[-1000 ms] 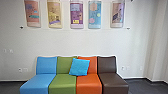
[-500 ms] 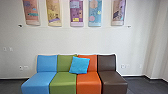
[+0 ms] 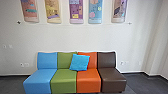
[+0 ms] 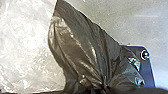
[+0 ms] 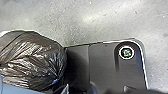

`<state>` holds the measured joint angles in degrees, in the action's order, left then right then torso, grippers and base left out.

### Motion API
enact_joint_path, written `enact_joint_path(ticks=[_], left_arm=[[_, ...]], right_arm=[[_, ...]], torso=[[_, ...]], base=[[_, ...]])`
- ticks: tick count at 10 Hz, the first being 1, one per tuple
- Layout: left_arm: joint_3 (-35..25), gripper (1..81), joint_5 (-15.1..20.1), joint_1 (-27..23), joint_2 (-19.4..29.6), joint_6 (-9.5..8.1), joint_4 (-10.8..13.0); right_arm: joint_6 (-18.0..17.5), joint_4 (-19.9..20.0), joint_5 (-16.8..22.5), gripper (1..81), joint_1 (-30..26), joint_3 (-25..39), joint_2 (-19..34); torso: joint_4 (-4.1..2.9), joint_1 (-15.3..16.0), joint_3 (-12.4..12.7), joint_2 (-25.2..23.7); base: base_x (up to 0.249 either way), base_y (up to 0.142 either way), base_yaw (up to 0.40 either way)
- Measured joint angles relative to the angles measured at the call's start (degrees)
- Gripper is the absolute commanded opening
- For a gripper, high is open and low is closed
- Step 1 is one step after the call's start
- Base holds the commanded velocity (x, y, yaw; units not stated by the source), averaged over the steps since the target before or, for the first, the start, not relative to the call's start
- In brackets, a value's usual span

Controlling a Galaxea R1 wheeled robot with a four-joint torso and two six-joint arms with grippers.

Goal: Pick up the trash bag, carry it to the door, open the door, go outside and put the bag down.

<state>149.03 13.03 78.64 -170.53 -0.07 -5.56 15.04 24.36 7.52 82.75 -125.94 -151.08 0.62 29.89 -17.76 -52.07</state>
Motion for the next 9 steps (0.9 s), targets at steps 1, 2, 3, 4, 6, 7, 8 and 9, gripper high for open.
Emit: enact_joint_path(ticks=[1,2,3,4,6,7,8,9], left_arm=[[1.2,1.0,0.0,0.2,-0.6,0.00,0.6],[2.4,1.0,-0.1,0.3,-1.1,0.00,1.1],[3.3,1.0,-0.2,0.4,-1.5,0.00,1.4],[3.6,1.0,-0.4,0.5,-1.7,0.00,1.6],[3.7,1.0,-0.7,0.5,-1.7,0.00,1.8],[4.2,1.0,-0.9,0.7,-1.7,0.00,2.3],[4.9,1.0,-1.0,1.0,-1.8,0.00,2.8],[4.9,1.0,-1.0,1.4,-1.9,0.00,3.0]], right_arm=[[1.2,-0.2,-0.1,81.1,0.8,-1.3,-1.2],[2.1,-0.3,-0.6,81.1,1.7,-2.3,-2.3],[2.7,-0.4,-0.7,81.1,2.4,-3.3,-3.2],[3.4,-0.4,-0.9,81.1,2.6,-5.3,-4.2],[5.0,-0.5,-1.5,81.1,2.6,-10.3,-6.1],[5.7,-0.5,-1.5,81.1,2.6,-12.2,-7.1],[6.4,-0.5,-1.6,81.1,2.6,-14.0,-8.8],[6.6,-0.4,-1.7,81.1,2.7,-14.8,-10.2]], torso=[[0.00,-1.3,0.0,2.0],[0.00,-2.6,0.0,4.1],[0.00,-3.9,0.0,6.1],[0.00,-5.3,0.0,8.2],[0.00,-7.9,0.0,12.2],[0.00,-9.2,0.0,14.3],[0.00,-10.6,0.0,16.4],[0.00,-11.8,0.0,18.3]], base=[[0.000,0.000,0.000],[0.000,0.000,0.000],[0.000,0.000,0.000],[0.000,0.000,0.000],[0.000,0.000,0.000],[0.000,0.000,0.000],[0.000,0.000,0.000],[0.000,0.000,0.000]])
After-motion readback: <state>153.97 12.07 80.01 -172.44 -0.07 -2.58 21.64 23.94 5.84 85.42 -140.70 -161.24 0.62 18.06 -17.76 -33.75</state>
